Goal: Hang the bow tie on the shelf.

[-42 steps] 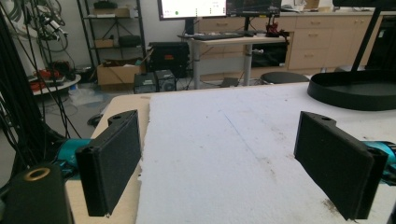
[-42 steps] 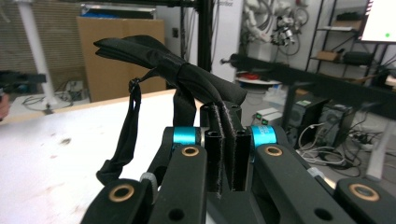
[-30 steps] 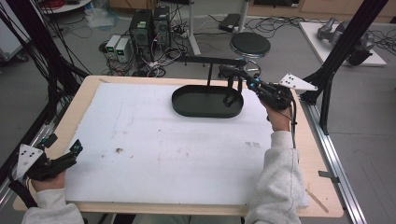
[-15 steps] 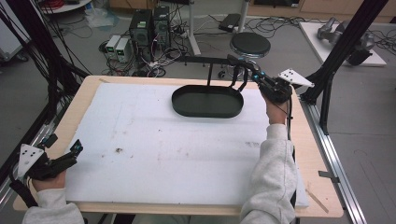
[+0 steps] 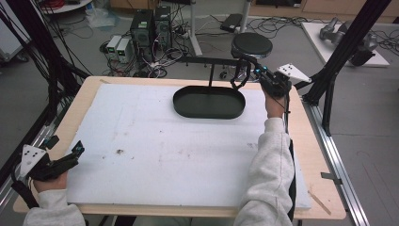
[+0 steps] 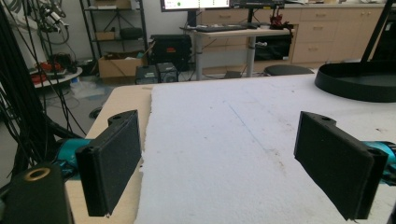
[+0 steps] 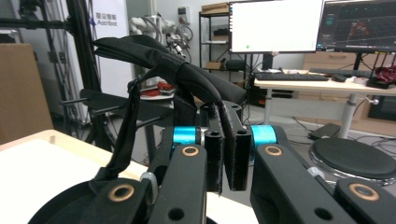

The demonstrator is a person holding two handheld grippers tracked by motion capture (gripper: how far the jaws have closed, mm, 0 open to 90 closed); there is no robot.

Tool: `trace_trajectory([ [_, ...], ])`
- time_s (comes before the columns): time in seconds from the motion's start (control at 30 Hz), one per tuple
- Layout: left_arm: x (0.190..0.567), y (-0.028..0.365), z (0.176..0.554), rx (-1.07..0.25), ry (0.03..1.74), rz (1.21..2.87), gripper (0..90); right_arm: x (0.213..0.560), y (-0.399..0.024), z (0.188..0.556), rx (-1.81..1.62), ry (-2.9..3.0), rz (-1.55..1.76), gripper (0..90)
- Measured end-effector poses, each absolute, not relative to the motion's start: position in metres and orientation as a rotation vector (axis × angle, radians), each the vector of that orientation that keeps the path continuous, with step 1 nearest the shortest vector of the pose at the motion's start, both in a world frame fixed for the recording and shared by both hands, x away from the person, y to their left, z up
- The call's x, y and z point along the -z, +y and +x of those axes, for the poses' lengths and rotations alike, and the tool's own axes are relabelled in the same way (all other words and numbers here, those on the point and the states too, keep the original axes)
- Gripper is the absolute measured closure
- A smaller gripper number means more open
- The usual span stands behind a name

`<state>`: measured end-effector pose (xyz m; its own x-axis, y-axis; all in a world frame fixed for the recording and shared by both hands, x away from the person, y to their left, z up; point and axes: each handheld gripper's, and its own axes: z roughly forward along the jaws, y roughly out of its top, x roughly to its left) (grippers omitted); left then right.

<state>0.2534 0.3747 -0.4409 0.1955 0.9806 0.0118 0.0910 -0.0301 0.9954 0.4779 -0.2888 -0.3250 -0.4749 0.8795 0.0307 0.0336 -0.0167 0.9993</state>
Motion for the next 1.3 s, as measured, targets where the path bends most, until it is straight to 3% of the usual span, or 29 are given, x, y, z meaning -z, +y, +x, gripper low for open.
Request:
trace_trajectory([
  [0.73, 0.443, 0.375, 0.254, -1.028, 1.121, 1.383, 15.1, 0.342, -0.285, 0.502, -1.456, 1.608, 1.084, 87.5],
  [1.3, 0.441, 0.374, 0.252, -1.035, 1.112, 1.377, 15.1, 0.334, -0.283, 0.494, -1.413, 1.604, 1.107, 79.2],
])
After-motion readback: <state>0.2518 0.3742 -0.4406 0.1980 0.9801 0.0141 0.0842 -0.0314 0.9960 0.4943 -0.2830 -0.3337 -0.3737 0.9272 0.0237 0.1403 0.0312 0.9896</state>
